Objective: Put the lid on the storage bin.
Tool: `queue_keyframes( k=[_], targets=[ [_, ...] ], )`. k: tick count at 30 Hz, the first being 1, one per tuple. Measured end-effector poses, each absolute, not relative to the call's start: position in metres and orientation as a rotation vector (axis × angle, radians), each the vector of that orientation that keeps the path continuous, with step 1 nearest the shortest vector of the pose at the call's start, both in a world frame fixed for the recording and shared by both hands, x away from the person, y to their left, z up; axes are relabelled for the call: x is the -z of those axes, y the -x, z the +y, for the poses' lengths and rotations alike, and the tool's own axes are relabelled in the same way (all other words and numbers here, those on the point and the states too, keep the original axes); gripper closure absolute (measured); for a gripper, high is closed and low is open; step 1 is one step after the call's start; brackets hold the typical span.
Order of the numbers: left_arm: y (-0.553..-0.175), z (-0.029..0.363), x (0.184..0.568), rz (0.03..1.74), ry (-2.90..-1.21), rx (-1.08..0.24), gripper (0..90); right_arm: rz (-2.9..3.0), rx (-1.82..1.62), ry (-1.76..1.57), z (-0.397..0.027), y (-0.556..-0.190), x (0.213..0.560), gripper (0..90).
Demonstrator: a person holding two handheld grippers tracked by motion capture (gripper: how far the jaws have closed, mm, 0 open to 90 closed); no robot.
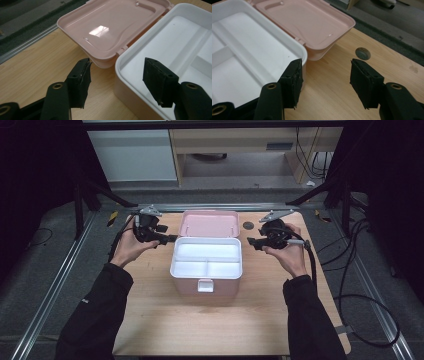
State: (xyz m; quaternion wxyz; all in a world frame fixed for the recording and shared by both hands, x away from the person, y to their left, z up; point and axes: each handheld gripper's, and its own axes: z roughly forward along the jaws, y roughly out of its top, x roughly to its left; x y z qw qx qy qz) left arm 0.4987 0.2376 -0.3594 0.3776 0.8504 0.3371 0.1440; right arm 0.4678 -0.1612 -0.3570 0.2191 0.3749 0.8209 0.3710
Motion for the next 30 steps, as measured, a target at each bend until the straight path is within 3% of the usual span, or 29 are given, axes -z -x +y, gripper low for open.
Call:
queue_keyframes(
  k=[4,16,30],
  targets=[
    [-0.506,0.236,0.364,0.898,-2.142,-0.392,34.6,2.205,-1.086,-1.087,-0.162,-0.475,0.359,42.9],
    [-0.527,0.239,0.375,1.002,-1.982,-0.429,36.6,2.153,-1.106,-1.153,-0.156,-0.502,0.377,43.0],
    [-0.544,0.224,0.386,1.022,-2.011,-0.471,36.0,2.108,-1.173,-1.19,-0.137,-0.539,0.387,39.3]
  ],
)
